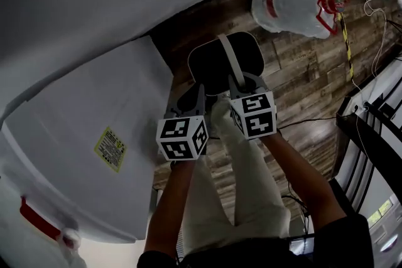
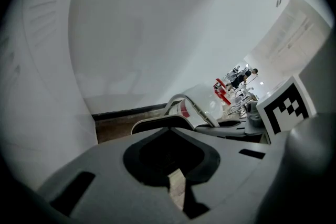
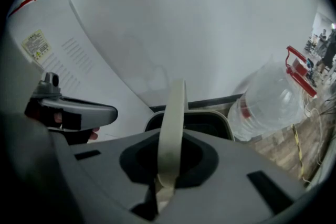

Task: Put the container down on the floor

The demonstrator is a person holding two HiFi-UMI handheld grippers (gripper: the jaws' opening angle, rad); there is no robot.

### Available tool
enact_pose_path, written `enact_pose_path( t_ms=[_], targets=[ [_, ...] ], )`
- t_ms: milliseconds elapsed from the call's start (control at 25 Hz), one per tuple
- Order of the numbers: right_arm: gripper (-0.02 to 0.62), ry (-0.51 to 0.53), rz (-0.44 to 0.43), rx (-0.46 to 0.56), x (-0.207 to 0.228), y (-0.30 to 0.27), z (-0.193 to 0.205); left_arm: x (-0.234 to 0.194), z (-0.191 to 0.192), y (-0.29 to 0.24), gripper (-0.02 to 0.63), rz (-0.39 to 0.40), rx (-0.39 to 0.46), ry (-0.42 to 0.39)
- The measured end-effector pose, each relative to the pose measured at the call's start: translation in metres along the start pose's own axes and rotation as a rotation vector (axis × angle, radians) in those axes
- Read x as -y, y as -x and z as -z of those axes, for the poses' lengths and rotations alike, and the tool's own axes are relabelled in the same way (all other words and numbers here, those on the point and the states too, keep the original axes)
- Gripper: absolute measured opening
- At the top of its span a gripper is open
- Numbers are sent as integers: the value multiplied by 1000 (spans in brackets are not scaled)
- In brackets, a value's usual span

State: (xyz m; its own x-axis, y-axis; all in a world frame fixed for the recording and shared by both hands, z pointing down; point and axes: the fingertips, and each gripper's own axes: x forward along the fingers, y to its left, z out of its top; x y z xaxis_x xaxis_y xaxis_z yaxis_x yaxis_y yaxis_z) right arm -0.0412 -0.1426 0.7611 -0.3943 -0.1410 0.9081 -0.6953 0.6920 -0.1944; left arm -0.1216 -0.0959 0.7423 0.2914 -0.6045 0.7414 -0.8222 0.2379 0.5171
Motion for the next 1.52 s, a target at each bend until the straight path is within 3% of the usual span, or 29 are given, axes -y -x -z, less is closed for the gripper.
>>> enact_pose_path(
  t_ms=[360,1520],
  targets=[
    [31,40,-11,34,1,-43,-11,-25,24,-26,20,-15,-6,40],
    [31,124,-10,161,-3,-152,-55,-99,34,-99,20,-84,88,99]
  ],
)
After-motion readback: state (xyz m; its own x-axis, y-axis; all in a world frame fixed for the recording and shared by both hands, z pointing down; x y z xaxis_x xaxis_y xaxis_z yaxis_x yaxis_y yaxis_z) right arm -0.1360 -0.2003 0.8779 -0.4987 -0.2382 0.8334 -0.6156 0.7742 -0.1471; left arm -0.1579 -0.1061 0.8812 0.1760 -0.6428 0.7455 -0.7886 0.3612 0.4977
